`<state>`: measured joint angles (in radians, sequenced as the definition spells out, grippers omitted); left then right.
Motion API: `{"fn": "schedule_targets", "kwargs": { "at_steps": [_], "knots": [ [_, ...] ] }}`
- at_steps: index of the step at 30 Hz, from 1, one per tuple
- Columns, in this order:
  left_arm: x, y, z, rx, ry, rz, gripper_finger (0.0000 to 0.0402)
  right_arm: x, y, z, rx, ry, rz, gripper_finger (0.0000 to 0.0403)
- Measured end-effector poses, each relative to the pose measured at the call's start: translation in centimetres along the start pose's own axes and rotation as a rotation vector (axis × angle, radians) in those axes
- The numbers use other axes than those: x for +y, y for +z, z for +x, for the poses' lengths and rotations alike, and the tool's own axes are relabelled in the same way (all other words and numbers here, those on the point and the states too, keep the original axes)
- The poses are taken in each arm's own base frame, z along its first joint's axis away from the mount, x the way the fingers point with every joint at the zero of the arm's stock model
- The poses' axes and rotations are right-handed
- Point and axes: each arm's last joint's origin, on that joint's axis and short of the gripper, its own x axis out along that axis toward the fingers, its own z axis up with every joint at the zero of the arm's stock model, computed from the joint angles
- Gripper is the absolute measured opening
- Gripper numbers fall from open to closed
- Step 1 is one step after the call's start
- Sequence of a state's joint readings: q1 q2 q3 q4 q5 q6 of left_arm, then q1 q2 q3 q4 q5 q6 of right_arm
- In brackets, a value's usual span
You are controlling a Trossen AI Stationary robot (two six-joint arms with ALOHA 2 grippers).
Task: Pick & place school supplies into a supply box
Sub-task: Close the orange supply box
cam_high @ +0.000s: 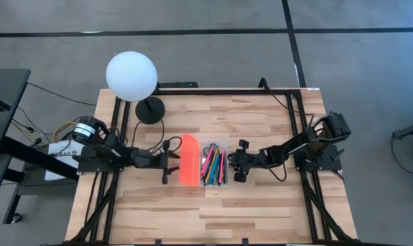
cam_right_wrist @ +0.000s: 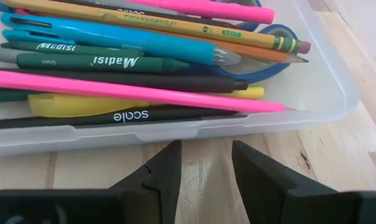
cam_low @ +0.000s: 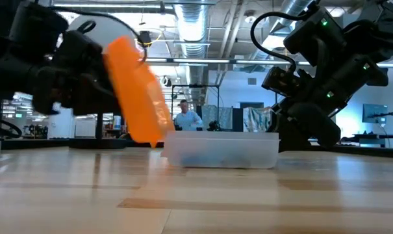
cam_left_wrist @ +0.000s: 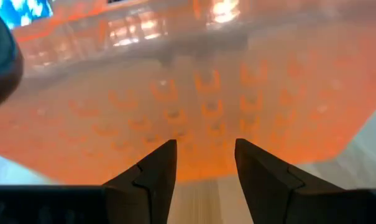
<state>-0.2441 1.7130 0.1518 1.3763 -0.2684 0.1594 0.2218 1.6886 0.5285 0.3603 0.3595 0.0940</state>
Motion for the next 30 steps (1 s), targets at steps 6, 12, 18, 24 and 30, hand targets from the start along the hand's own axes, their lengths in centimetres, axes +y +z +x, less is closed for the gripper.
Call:
{"fn": "schedule_targets", "kwargs": {
  "at_steps": [6,12,18,24,30],
  "knots": [
    [0.5,1.2,2.8,0.01,-0.034,0.038,0.0157,0.0,0.0,0.0,0.0,0.0,0.002,0.0134],
    [1.3,2.6,6.4,0.122,-0.087,0.019,0.0157,0.0,0.0,0.0,0.002,0.0,0.001,0.0134],
    [1.7,4.5,8.8,0.164,-0.108,0.06,0.0157,0.2,-0.1,-0.1,0.005,0.003,-0.005,0.0134],
    [2.3,6.0,10.2,0.18,-0.089,0.057,0.0157,0.7,-0.1,-0.2,0.001,0.008,-0.03,0.0134],
    [3.8,6.5,11.1,0.207,-0.07,-0.031,0.0157,0.5,-0.1,-0.2,-0.002,-0.027,-0.035,0.0134]
  ]
}}
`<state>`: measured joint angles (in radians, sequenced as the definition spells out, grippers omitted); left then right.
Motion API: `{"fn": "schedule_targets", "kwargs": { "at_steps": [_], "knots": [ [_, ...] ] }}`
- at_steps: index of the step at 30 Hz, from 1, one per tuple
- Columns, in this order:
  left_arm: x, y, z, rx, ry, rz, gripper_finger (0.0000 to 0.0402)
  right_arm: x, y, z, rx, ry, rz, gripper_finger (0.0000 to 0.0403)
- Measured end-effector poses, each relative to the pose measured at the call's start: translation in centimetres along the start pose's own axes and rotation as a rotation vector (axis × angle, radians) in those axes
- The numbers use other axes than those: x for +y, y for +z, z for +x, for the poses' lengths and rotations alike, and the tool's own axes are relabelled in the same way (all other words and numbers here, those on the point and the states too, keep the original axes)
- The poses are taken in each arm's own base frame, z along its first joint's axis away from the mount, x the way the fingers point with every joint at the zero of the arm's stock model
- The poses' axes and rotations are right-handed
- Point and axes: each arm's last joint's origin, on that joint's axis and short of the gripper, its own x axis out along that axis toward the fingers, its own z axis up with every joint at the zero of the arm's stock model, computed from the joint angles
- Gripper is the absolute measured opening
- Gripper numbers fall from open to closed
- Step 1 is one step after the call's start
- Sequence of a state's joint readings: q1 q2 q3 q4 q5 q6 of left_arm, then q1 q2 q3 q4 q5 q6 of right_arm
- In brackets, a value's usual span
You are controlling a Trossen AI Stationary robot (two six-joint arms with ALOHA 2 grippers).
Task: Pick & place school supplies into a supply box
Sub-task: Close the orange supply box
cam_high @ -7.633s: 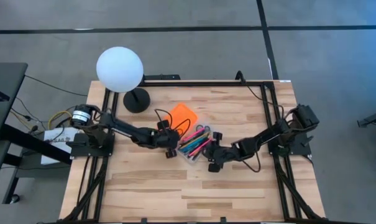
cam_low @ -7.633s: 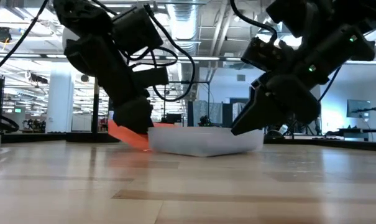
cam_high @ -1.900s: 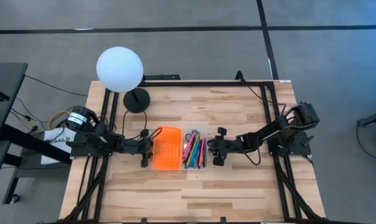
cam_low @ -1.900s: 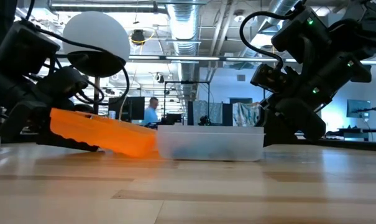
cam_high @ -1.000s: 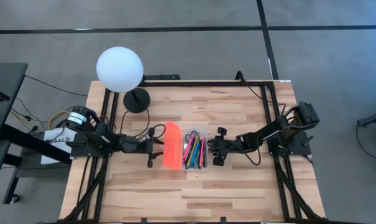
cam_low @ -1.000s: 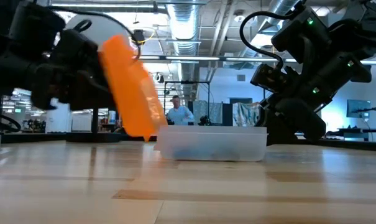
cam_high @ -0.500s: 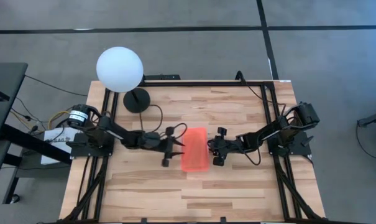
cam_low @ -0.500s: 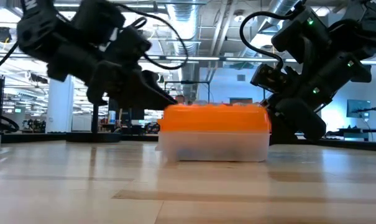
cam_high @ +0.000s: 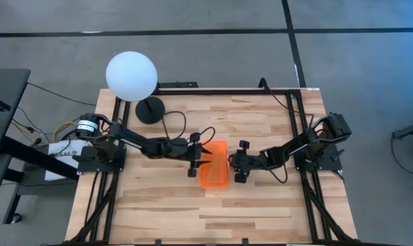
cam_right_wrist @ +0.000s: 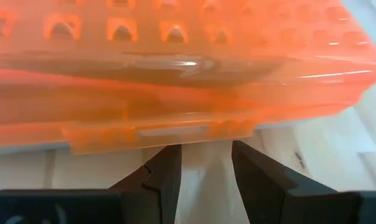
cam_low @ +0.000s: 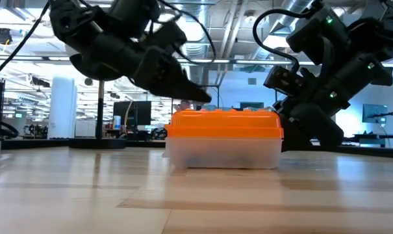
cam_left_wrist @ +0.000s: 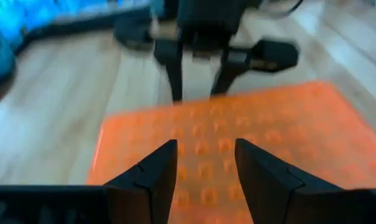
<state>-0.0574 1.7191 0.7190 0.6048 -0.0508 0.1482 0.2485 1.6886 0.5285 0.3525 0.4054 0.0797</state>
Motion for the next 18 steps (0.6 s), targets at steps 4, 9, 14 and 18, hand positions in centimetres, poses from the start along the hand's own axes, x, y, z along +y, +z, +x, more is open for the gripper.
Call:
{"fn": "schedule_targets", "kwargs": {
  "at_steps": [4,9,14,18],
  "knots": [
    [0.6,-1.1,0.5,0.103,-0.03,-0.09,0.0157,-0.1,-0.1,-0.1,0.0,-0.068,-0.001,0.0134],
    [0.5,-1.9,1.0,0.147,-0.04,-0.122,0.0157,-0.3,0.0,-0.3,-0.004,-0.115,-0.002,0.0134],
    [0.4,-2.4,1.4,0.153,-0.042,-0.121,0.0157,-0.5,0.5,-1.9,0.002,-0.174,0.015,0.0134],
    [0.4,-2.5,1.4,0.156,-0.044,-0.109,0.0157,-0.7,1.7,-4.7,-0.071,-0.263,0.039,0.0134]
  ]
}}
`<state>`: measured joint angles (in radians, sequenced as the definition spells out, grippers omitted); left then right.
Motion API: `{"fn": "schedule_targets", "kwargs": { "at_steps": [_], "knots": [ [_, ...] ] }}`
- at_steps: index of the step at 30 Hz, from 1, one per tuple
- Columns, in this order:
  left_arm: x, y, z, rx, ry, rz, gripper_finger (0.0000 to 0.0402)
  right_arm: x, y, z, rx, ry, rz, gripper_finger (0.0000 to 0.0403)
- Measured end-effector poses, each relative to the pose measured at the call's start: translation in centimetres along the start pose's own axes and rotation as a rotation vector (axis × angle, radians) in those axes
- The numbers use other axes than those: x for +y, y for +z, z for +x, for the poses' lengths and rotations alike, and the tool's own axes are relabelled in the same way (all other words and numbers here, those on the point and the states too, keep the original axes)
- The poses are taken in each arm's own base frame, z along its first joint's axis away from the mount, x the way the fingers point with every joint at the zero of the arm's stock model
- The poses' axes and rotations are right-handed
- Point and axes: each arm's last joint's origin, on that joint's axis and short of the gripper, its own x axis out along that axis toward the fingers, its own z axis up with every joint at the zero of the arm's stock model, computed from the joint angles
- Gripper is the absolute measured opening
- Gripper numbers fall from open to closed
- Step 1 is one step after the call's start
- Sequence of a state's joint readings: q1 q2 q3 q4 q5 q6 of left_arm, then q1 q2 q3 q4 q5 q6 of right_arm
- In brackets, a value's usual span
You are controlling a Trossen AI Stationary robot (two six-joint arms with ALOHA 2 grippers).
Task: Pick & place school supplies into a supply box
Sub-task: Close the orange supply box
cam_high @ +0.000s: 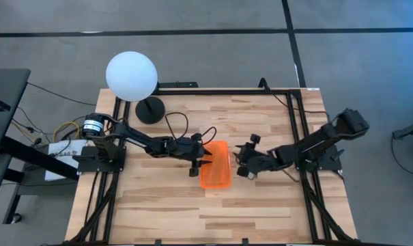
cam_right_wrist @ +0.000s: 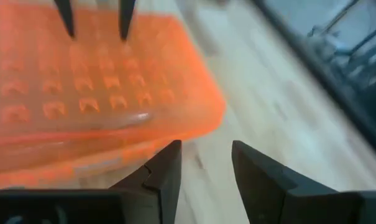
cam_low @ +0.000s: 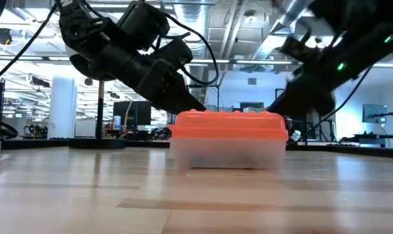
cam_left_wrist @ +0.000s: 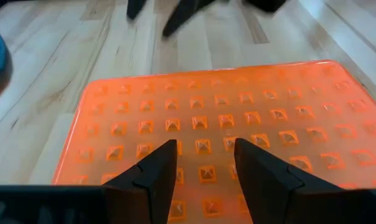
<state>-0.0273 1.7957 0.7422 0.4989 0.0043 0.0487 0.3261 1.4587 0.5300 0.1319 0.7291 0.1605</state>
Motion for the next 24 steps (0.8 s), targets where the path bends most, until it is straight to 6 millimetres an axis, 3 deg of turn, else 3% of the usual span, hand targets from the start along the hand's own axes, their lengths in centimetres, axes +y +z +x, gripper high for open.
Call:
{"fn": "schedule_targets", "kwargs": {
  "at_steps": [4,7,15,24],
  "knots": [
    [0.0,0.0,0.0,0.001,-0.016,0.016,0.0157,0.0,2.4,-2.1,-0.184,0.088,-0.027,0.0134],
    [0.0,-0.1,0.0,0.002,-0.014,0.02,0.0157,0.1,3.6,-2.3,-0.289,0.203,-0.065,0.0134],
    [0.0,-0.1,0.0,0.004,-0.015,0.02,0.0157,0.6,1.6,1.9,-0.16,0.305,-0.07,0.0119],
    [-0.1,-0.4,0.0,0.022,-0.019,0.02,0.0157,0.9,-0.1,5.5,-0.077,0.364,0.064,0.0108]
  ]
}}
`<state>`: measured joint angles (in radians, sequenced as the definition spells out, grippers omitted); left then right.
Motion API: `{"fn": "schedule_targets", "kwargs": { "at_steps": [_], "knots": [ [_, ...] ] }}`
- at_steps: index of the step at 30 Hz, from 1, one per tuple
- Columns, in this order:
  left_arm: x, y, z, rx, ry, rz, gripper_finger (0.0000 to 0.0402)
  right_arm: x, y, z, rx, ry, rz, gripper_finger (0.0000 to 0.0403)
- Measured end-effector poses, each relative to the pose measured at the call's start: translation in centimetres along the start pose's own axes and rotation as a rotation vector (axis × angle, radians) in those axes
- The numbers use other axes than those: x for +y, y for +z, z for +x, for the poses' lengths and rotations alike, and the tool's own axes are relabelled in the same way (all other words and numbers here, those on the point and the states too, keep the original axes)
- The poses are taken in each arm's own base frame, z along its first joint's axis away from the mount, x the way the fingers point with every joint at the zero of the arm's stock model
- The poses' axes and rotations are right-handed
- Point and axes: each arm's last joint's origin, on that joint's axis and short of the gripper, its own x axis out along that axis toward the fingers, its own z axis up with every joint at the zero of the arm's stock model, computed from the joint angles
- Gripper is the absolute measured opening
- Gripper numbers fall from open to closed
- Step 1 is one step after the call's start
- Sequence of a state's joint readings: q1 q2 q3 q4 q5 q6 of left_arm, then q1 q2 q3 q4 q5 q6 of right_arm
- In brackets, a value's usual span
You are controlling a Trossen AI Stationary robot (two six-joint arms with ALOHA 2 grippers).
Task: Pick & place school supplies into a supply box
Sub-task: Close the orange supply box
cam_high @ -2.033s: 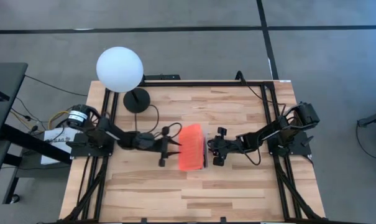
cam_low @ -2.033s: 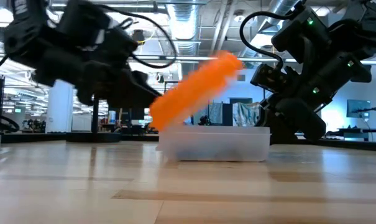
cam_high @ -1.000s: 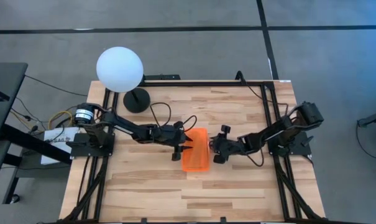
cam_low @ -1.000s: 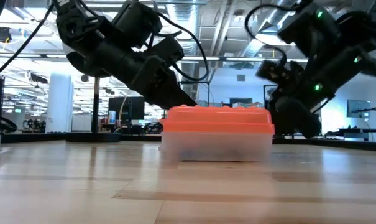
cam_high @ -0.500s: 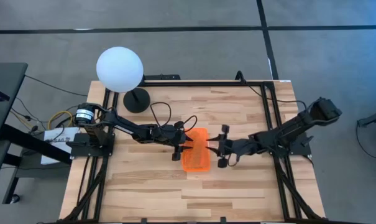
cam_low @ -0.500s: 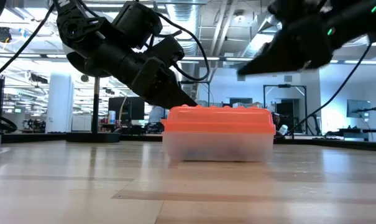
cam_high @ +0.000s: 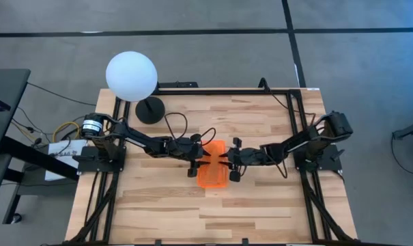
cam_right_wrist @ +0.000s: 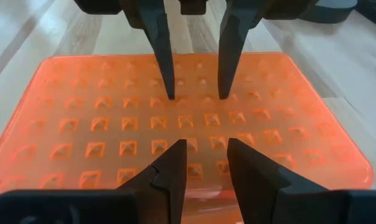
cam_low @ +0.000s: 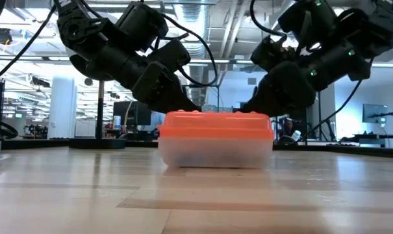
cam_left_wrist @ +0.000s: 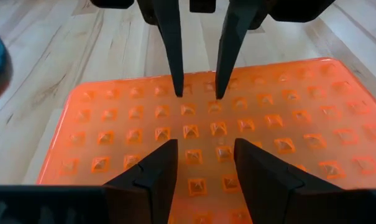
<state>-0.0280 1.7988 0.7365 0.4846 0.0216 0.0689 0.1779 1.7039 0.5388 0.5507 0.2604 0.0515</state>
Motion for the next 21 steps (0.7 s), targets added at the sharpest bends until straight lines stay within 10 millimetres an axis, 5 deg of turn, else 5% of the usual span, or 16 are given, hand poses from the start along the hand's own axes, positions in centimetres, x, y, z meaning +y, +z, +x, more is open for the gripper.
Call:
{"fn": "schedule_targets", "kwargs": {
  "at_steps": [21],
  "knots": [
    [0.1,-0.31,-0.01,0.037,0.011,-0.014,0.0157,-0.14,-0.38,0.31,0.004,0.035,0.08,0.0107]
  ]
}}
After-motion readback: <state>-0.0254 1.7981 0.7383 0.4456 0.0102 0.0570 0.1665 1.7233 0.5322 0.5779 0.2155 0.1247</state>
